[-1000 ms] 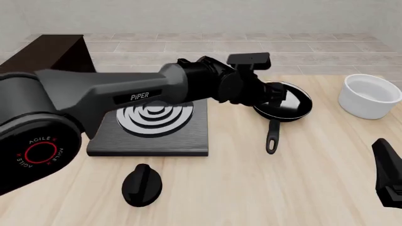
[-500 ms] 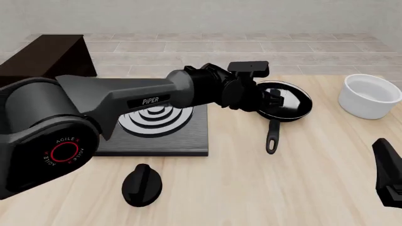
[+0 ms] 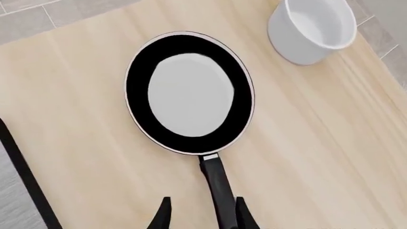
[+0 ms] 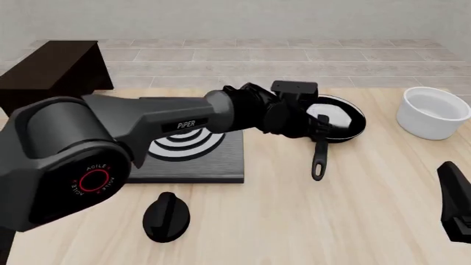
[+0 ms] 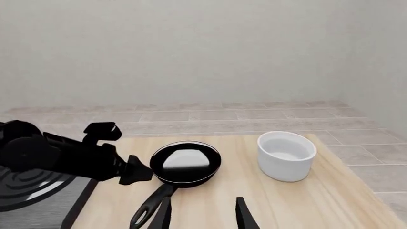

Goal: Put the frying pan on top of the cabinet.

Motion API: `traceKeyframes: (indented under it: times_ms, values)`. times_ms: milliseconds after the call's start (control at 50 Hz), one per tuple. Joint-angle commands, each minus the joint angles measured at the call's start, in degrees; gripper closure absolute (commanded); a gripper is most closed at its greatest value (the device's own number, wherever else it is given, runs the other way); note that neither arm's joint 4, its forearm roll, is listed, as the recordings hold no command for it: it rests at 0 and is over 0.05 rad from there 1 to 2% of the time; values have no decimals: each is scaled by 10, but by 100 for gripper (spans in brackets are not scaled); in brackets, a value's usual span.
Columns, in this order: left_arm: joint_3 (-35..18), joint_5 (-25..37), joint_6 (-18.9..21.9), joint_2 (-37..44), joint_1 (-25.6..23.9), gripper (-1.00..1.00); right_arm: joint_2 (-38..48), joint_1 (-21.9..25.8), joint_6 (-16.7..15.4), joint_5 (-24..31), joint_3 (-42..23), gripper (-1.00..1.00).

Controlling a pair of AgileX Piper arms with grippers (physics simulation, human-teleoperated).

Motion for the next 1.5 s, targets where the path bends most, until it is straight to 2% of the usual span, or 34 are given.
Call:
traceKeyframes:
  times_ms: [20, 1220, 1500]
  values:
    - [-13, 5, 4, 15, -14, -100, 0, -1, 2, -1, 0, -100]
    - [-37, 8, -18, 64, -39, -100, 0, -4, 10, 0, 0, -100]
    - [-25, -2, -25, 69, -40, -100, 0, -5, 11, 0, 0, -100]
